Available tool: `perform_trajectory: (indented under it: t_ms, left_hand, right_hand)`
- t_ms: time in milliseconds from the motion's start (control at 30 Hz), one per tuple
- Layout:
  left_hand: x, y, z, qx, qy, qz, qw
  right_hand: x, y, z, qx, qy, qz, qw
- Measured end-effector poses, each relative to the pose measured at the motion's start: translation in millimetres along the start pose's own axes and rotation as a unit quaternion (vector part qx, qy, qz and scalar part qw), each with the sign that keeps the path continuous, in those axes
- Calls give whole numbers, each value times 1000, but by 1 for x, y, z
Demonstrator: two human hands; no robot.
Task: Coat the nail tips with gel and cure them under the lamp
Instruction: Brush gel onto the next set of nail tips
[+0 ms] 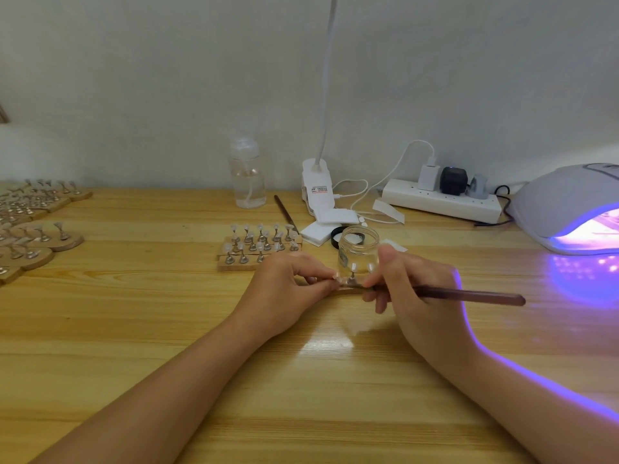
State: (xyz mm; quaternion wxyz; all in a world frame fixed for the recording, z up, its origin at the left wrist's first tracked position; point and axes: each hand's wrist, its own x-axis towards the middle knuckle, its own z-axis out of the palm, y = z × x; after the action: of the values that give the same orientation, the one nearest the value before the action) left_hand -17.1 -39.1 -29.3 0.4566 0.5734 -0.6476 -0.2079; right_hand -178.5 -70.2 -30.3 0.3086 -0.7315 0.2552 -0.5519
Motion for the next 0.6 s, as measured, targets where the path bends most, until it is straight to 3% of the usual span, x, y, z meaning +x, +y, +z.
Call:
perform_trajectory:
  t_ms: [600]
  left_hand:
    - [0, 0, -1, 7, -8, 1, 1000]
  right_hand:
    - [2, -6, -2, -57, -17, -20, 998]
